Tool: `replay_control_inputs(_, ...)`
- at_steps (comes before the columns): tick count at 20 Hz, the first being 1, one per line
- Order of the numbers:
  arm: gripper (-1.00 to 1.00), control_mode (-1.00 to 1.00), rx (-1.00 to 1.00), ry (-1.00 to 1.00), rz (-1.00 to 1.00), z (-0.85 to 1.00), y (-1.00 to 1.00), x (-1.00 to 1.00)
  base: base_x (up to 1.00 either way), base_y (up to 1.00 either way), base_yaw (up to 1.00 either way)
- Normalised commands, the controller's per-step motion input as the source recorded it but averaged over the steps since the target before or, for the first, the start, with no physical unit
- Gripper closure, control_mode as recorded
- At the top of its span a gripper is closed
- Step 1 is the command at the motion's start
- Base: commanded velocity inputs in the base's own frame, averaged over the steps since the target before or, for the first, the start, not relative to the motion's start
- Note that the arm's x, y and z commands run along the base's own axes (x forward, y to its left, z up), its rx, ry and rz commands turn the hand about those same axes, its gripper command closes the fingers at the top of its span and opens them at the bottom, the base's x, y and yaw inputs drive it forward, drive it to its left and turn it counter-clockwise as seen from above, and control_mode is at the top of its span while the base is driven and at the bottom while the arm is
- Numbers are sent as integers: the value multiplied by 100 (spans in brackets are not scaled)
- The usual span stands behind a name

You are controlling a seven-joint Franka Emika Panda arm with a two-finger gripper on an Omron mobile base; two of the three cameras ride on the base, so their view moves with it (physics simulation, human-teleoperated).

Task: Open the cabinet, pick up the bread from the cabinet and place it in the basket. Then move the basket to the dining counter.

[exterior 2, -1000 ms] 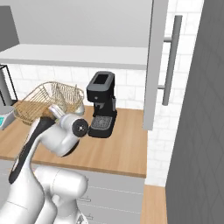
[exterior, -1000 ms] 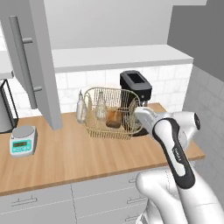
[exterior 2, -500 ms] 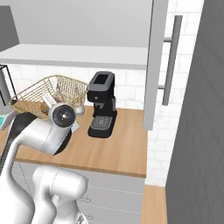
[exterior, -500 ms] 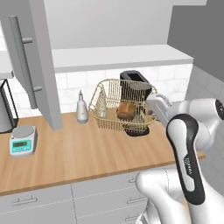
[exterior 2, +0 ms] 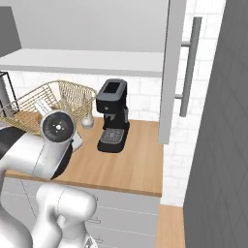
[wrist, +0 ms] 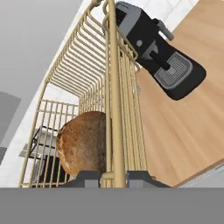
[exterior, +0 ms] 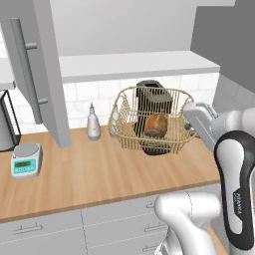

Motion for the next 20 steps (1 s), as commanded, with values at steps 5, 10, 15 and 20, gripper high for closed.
replay_control_inputs(5,100,100,0,-3,0,1,5,-10,-62,51,2)
replay_control_inputs(10,100,100,0,0,0,0,0,0,-90,88,32)
replay_control_inputs(15,100,100,0,0,0,0,0,0,-76,62,51)
replay_control_inputs(20,100,100,0,0,0,0,0,0,-33,76,64)
